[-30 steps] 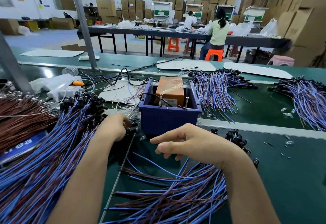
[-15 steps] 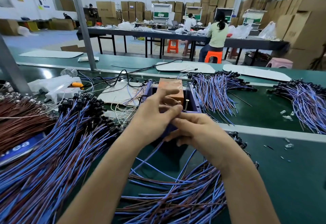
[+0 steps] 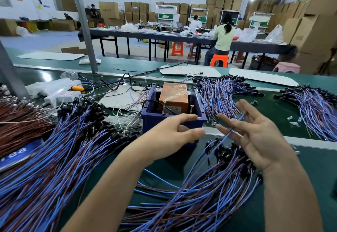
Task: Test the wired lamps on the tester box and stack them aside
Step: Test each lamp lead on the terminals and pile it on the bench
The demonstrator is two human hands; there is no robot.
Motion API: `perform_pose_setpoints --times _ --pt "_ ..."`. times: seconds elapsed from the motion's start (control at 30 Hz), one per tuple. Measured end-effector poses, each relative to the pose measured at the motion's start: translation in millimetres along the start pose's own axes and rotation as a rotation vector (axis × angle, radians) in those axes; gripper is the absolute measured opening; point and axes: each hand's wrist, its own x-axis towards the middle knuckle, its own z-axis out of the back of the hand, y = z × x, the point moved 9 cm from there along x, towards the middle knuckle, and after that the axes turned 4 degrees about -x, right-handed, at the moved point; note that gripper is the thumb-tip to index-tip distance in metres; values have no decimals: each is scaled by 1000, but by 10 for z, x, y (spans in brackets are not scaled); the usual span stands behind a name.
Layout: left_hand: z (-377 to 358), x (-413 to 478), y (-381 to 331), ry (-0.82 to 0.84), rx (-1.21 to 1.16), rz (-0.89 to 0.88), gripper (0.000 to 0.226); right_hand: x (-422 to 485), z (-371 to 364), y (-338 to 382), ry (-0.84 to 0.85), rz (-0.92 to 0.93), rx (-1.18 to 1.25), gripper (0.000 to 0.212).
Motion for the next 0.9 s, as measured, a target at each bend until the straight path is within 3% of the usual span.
perform_pose_setpoints --times 0.07,0.17,0.27,0.37,0.53,0.7,0.8,0.9 --pt "-156 -5 7 99 -94 23 54 -36 -135 -9 45 -7 -8 70" --pt "-247 -63 -10 213 -156 30 43 -39 -178 -5 34 1 -12 73" --pt "-160 -86 -4 269 -51 13 26 13 -20 26 -20 26 -27 73" --pt "42 -122 43 296 73 24 20 90 281 32 -130 54 -282 76" --pt "530 -156 219 171 220 72 15 165 680 10 -267 72 -833 75" --pt "846 -138 163 -95 -60 4 7 165 587 -60 -214 9 -1072 47" --pt "778 -112 79 -124 -228 -39 9 96 358 -78 -167 -24 -1326 36" --pt "661 -73 52 -98 -302 -35 14 1 27 -6 -77 53 -1255 31"
